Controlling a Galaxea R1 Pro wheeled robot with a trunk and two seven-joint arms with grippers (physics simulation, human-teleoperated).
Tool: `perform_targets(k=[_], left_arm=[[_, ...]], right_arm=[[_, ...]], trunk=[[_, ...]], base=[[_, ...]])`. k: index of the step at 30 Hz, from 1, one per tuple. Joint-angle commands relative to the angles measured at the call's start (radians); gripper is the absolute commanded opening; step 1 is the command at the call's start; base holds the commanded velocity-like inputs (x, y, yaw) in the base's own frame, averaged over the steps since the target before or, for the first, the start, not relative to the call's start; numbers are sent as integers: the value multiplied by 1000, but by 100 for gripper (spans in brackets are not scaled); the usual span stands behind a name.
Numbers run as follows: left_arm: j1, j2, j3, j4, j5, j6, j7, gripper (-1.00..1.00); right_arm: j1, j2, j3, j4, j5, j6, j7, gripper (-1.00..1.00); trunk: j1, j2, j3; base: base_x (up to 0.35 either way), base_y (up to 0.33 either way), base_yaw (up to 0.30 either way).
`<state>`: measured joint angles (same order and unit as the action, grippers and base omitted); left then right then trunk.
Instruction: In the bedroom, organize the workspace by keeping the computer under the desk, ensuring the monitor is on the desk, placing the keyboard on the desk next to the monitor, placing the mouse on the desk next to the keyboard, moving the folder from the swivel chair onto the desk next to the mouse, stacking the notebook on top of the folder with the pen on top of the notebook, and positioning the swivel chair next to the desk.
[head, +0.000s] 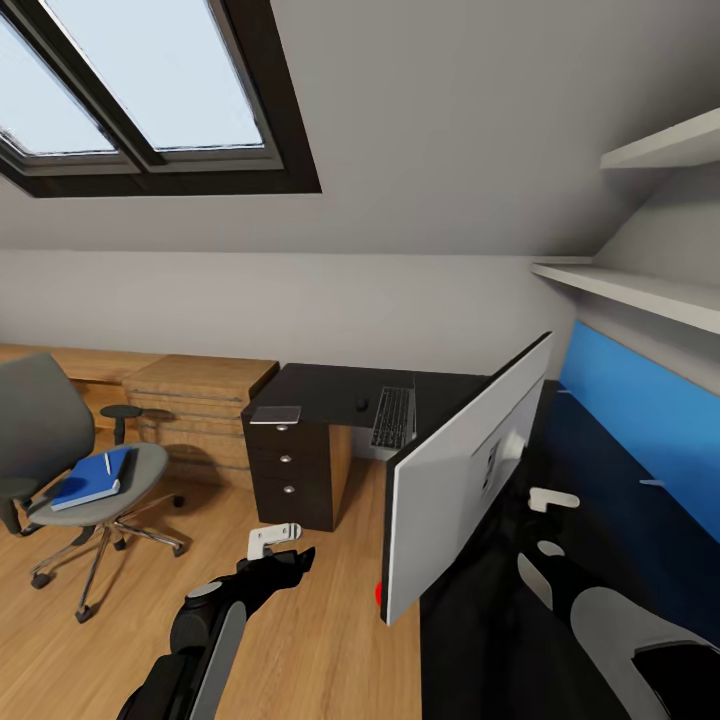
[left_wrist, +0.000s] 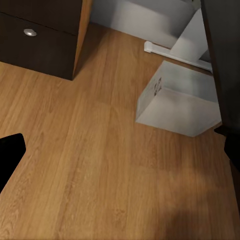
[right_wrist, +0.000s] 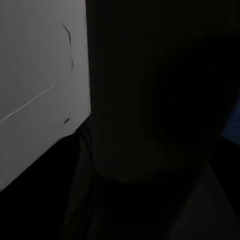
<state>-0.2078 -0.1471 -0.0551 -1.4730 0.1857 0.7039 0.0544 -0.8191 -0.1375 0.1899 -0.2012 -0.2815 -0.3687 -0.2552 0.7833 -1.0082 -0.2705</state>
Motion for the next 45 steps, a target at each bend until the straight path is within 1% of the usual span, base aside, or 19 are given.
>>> perform_targets(k=[1,38,45], left_arm=[[-1,0,0,-1,9,5,6,100],[-1,1,0,-1,9,6,5,100],[-1,1,0,-1,9,6,6,100]], right_arm=[[0,-1,6,2,-19,-2,-3,-100],[0,-1,6,3,-21,-2,-3,-100],[0,-1,6,3,-21,-2,-3,-100]], trunk=[[0,-1,-2],[0,-1,-2],[0,-1,-2]], base=[[0,0,0],[-1,0,0],[-226,0,0]])
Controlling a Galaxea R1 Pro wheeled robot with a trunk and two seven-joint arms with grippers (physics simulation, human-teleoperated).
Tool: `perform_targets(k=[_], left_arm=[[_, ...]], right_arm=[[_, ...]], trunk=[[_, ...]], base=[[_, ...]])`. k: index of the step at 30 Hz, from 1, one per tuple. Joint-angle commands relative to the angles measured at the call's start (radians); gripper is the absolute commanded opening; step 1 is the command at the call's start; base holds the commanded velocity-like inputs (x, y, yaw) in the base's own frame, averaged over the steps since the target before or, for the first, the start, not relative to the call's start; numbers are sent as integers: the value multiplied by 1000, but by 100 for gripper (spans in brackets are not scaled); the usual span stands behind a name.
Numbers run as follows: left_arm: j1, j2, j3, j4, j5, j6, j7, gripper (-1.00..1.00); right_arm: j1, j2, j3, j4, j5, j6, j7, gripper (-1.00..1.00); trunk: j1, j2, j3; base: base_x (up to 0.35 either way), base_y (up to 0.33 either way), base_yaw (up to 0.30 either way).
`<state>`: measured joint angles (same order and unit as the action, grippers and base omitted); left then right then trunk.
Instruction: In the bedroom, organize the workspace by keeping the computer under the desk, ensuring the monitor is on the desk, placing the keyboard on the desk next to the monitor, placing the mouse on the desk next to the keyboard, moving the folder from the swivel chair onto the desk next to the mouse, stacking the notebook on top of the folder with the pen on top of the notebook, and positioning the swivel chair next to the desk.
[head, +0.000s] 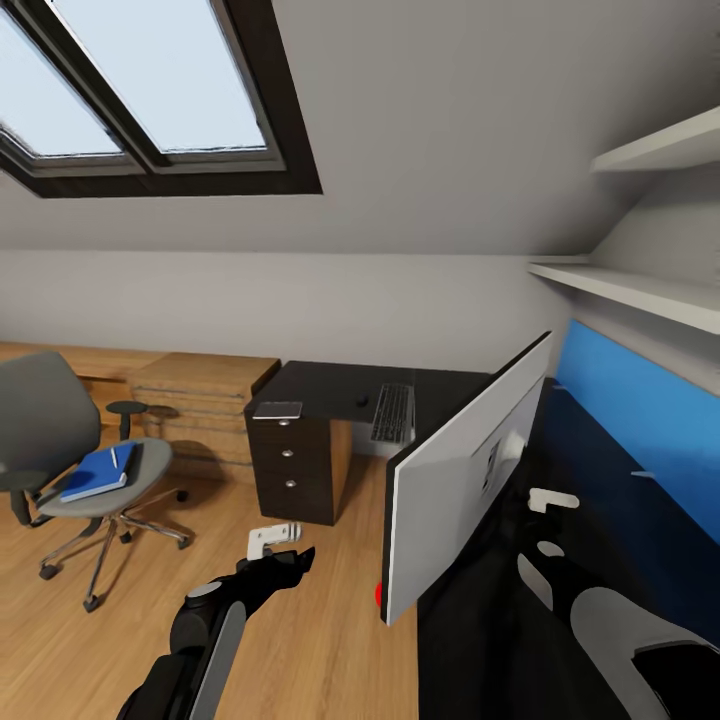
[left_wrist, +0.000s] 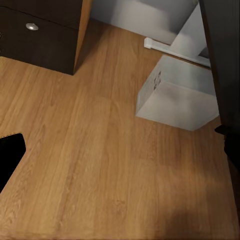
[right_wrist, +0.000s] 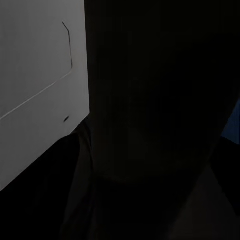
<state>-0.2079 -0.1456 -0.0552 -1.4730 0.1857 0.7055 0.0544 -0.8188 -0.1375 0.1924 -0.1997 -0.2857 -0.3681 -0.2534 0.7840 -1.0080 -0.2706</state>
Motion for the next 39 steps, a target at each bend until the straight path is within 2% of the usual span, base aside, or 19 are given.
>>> perform_targets(k=[1,17,30,39], left_arm=[[-1,0,0,-1,9,5,6,100],[-1,0,0,-2,9,5,6,100],[-1,0,0,-3,9,5,6,100],[-1,0,0,-2,9,3,7,100]], right_arm=[[0,-1,4,2,-16,-3,-4,-100],[-1,-8,3,2,-18,-3,-9,-100],[-1,-11,2,2,-20,-3,-9,-100],[-1,-11,4,2,-20,-3,-9,-100]], trunk=[[0,-1,-2],[0,-1,-2],[0,-1,-2],[0,-1,-2]], base=[[-317,0,0],[-286,-69,-23],[-15,-16,-244],[172,-157,-140]])
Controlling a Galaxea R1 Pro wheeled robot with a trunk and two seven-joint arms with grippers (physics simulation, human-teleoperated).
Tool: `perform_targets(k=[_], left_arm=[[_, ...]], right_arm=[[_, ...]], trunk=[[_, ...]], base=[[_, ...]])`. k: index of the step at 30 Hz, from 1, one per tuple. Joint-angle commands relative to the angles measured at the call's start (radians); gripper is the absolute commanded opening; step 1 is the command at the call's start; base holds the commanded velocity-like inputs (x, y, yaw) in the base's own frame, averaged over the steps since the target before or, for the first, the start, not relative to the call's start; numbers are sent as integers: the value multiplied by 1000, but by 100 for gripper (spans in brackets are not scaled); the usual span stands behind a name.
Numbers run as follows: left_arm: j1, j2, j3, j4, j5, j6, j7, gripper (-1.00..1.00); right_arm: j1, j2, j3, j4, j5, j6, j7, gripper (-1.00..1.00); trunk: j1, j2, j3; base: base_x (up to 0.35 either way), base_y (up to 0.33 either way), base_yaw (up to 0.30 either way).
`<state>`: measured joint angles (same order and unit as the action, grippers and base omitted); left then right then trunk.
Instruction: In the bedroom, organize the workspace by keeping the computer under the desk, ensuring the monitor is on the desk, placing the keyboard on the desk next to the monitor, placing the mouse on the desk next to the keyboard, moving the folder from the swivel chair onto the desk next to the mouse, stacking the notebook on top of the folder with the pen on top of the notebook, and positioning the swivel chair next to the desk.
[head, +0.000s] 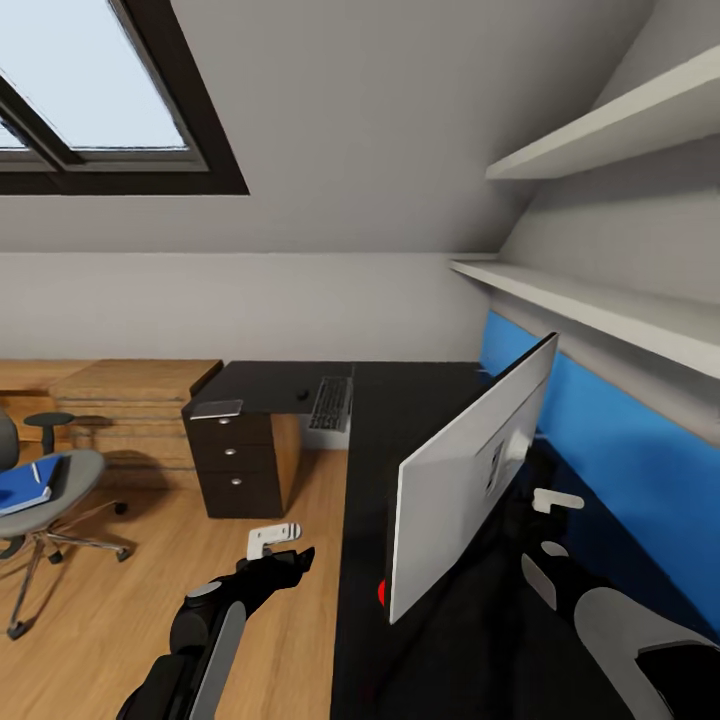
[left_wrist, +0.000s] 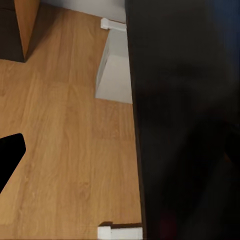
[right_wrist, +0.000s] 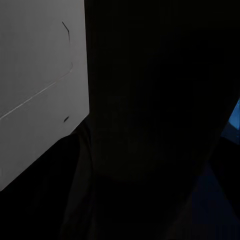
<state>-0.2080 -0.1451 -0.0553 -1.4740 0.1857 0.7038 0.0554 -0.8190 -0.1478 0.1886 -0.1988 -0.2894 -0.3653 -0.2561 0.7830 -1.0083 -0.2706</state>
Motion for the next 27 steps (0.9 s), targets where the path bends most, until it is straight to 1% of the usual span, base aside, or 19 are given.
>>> perform_targets(k=[1,9,17,23,27], left_arm=[[-1,0,0,-1,9,5,6,100],[-1,1,0,0,9,6,6,100],[-1,1,0,0,9,5,6,100],[-1,1,2,0,10,6,6,100],[-1,1,2,0,10,6,6,100]], right_arm=[[-1,-1,8,1,-16,-6,-6,-100],[-1,-1,8,1,-15,-6,-5,-100],[0,-1,8,1,-15,-6,-5,-100],[0,-1,8,1,-15,-6,-5,-100],[-1,-1,8,1,-15,-6,-5,-100]], trunk=[[1,-1,-1],[1,-1,-1],[1,-1,-1],[1,-1,-1],[1,-1,-1]], base=[[227,-206,-16],[212,-206,-5],[74,-159,0],[16,-38,0],[32,-159,0]])
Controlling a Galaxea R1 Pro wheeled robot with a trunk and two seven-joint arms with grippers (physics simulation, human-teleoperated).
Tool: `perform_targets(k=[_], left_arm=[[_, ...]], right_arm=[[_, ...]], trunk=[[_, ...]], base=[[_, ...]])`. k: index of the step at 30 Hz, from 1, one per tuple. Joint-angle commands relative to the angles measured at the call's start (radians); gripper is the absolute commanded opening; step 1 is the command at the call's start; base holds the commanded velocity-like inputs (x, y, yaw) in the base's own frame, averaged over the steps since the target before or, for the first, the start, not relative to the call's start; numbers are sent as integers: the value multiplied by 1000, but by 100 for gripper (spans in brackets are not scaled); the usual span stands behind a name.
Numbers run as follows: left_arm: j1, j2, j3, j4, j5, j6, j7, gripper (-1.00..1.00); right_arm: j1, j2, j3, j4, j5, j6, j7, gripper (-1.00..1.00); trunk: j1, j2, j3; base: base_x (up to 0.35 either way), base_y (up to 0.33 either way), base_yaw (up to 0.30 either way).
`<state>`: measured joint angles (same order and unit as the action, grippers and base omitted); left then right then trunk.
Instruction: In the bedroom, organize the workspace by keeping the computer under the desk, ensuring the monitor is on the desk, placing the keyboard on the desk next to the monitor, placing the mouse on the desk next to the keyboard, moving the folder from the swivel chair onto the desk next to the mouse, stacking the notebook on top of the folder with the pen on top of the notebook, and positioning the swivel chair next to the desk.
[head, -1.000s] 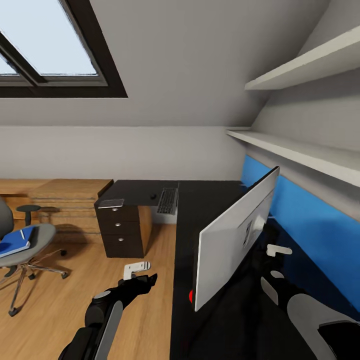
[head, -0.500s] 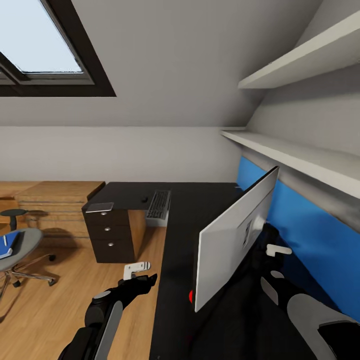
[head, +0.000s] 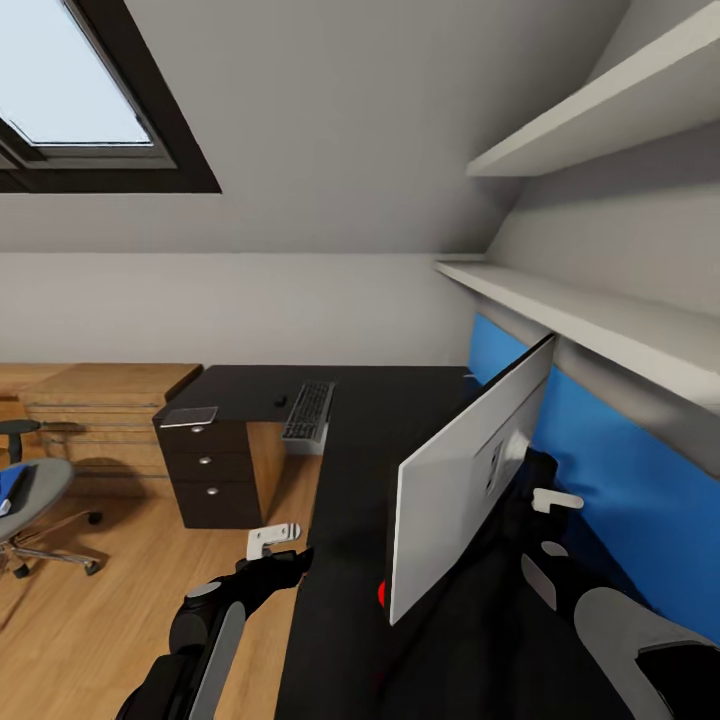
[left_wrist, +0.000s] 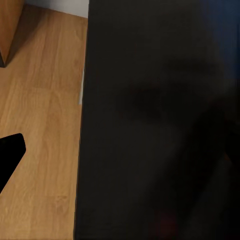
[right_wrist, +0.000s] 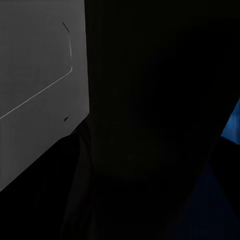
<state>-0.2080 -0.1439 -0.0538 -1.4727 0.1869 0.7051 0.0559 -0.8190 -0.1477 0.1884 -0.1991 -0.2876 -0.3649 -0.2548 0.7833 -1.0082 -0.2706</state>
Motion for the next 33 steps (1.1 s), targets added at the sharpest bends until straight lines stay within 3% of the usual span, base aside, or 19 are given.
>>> perform_targets(k=[1,7,25,33], left_arm=[[-1,0,0,-1,9,5,6,100],[-1,-1,0,-1,9,5,6,100],[-1,0,0,-1,9,5,5,100],[-1,0,0,-1,9,5,5,100]], right_arm=[[0,-1,8,1,-17,-6,-6,-100],[-1,-1,7,1,-17,-6,-6,-100],[-1,-1,8,1,-16,-6,-6,-100],[-1,-1,8,1,-16,-6,-6,-100]], trunk=[[0,-1,-1],[0,-1,-1],[0,-1,-1],[0,-1,-1]], base=[[79,-238,0],[46,-221,0],[2,-7,0],[201,0,0]])
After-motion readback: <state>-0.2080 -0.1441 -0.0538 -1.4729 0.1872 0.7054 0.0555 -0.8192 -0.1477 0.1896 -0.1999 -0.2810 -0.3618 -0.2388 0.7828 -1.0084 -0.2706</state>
